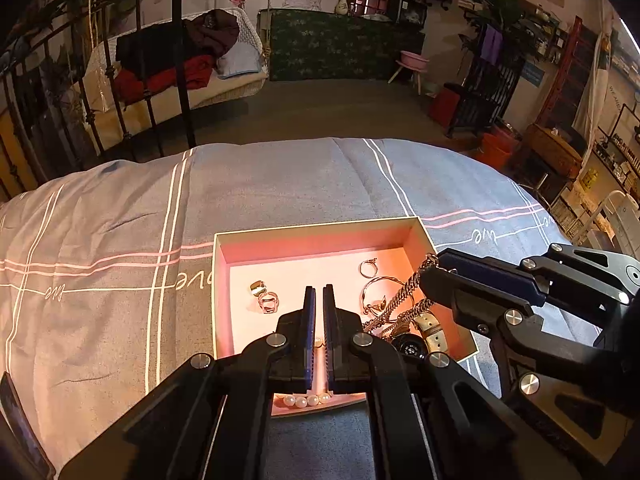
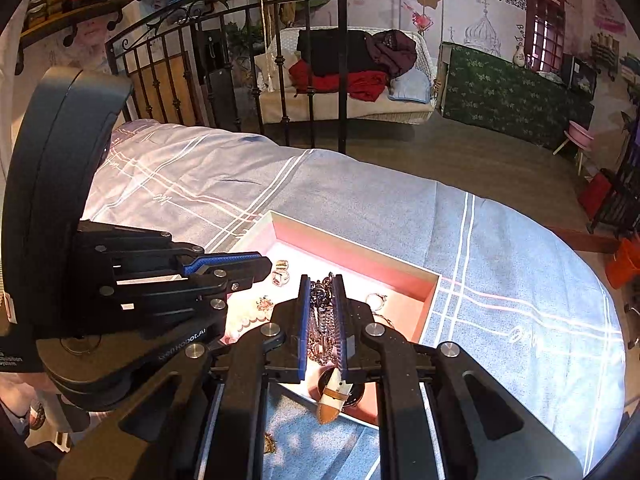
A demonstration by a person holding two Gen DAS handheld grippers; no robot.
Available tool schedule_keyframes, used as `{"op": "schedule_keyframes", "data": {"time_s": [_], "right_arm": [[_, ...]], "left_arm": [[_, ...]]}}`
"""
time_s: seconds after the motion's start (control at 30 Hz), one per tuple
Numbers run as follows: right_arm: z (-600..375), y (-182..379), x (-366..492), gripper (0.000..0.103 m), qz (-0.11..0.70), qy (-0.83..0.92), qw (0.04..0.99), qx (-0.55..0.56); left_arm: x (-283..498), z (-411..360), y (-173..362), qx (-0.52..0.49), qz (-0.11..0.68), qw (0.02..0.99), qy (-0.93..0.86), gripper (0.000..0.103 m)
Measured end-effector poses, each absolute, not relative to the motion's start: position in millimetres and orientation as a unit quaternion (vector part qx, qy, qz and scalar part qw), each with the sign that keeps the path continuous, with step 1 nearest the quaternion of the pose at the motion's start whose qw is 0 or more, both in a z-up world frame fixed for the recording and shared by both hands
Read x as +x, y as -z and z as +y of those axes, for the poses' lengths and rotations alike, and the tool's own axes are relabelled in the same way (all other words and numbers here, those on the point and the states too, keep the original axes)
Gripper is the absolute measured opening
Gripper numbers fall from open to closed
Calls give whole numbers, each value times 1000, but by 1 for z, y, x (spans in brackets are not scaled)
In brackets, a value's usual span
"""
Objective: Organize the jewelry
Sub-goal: 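Lower the chains into the box and open the right gripper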
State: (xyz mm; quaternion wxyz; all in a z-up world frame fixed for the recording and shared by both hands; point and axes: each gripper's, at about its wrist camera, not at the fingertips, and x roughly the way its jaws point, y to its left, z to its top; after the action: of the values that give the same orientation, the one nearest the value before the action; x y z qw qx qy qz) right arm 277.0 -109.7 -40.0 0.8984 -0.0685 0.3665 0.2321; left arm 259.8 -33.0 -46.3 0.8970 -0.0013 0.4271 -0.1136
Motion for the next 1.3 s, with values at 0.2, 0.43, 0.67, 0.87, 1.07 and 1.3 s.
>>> {"op": "schedule_keyframes", "data": {"time_s": [0.2,0.43,0.67,0.87,1.07,1.3], "right_arm": [[-109,48,284,11,383,-224,893,-70],[-106,66,288,11,412,-213,882,-86],[-103,79,285,12,427,-209,875,-93],[-111,80,282,11,427,-205,876,-88],[-111,80,278,11,426,-209,876,-86],[-112,79,276,11,426,-202,878,-82]], "left_arm": [[269,-35,49,-4,434,894,111,4],[284,-35,58,-29,456,884,102,4],[293,-47,50,-23,457,884,96,4],[295,-41,51,-28,458,885,82,4],[294,-33,50,-31,456,886,75,4],[294,-26,47,-30,455,888,59,4]]}}
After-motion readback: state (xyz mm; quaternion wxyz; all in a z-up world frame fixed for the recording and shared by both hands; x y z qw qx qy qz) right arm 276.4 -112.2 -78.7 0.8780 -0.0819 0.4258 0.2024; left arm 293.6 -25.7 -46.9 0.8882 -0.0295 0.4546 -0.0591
